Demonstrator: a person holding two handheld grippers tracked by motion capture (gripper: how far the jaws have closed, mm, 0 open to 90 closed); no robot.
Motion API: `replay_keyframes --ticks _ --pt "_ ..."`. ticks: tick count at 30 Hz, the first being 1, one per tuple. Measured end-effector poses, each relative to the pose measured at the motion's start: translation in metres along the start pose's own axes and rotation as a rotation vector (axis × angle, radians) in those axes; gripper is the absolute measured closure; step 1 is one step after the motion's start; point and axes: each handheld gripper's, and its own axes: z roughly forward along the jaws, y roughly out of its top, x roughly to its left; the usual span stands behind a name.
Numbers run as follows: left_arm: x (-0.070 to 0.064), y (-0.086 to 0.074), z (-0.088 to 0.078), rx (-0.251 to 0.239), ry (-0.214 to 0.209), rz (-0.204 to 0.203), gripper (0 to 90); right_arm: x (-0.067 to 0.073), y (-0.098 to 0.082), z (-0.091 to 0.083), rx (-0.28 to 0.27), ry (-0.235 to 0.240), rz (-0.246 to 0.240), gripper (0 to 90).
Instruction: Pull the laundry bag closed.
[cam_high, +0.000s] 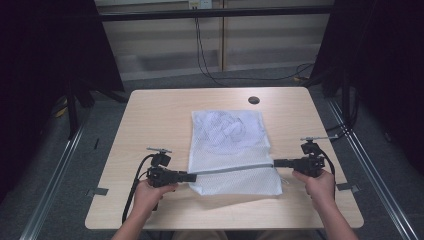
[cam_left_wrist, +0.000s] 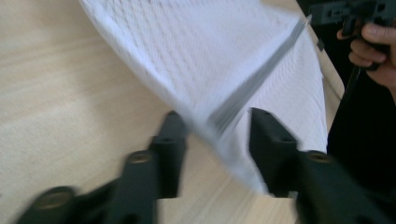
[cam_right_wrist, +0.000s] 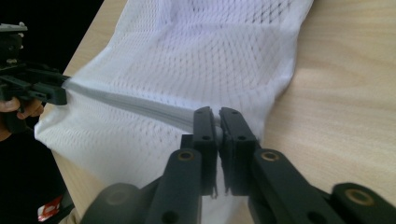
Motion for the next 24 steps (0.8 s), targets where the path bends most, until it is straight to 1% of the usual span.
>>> replay_keyframes --ticks 1,3,4,6,7,10,11,12,14,16,17,18,19,20,21,24 --pt "0.0 0.0 0.0 -0.012 0.008 0.007 43.5 0.0 0.0 0.0 -0.006 -0.001 0.003 74.3" --pt "0.0 0.0 0.0 -0.029 0.03 0.034 35.1 0.0 0.0 -0.001 -0.011 -0.006 0.001 68.2" --pt "0.0 0.0 0.0 -0.044 0.043 0.053 31.4 0.001 0.0 -0.001 -0.012 -0.011 -0.001 63.7" --pt "0.0 0.0 0.0 -0.06 0.059 0.076 27.3 0.0 0.001 0.001 -0.01 -0.021 -0.01 58.5" --pt "-0.001 0.0 0.0 -0.073 0.062 0.072 25.2 0.001 0.001 0.001 -0.009 -0.028 -0.011 56.1" --pt "0.002 0.0 -0.001 -0.081 0.099 0.116 20.5 0.001 0.001 0.002 -0.014 -0.038 -0.021 50.8" --pt "0.003 0.0 -0.001 -0.094 0.111 0.117 18.4 0.001 0.001 0.002 -0.02 -0.044 -0.024 47.8" --pt "0.004 0.0 -0.002 -0.097 0.121 0.128 17.0 0.001 0.001 0.002 -0.022 -0.043 -0.023 44.9" --pt "0.005 0.0 -0.003 -0.103 0.151 0.143 15.7 0.0 0.001 0.001 -0.028 -0.05 -0.033 42.4" --pt "0.007 0.001 -0.004 -0.098 0.165 0.144 14.6 -0.001 0.001 0.0 -0.026 -0.067 -0.038 38.7" --pt "0.008 0.001 -0.004 -0.095 0.172 0.154 14.3 -0.002 0.001 0.0 -0.027 -0.073 -0.042 37.0" --pt "0.009 0.001 -0.005 -0.103 0.182 0.157 13.8 -0.002 0.001 0.0 -0.026 -0.082 -0.041 34.4" --pt "0.01 0.001 -0.006 -0.097 0.192 0.166 13.2 -0.003 0.001 0.0 -0.027 -0.092 -0.045 33.3" --pt "0.011 0.001 -0.006 -0.097 0.197 0.166 12.9 -0.003 0.001 0.0 -0.027 -0.097 -0.048 32.8" --pt "0.012 0.001 -0.007 -0.104 0.208 0.171 12.7 -0.003 0.001 0.0 -0.03 -0.109 -0.055 31.8" --pt "0.015 0.002 -0.008 -0.104 0.236 0.197 11.2 -0.003 0.001 -0.001 -0.032 -0.125 -0.064 27.5"
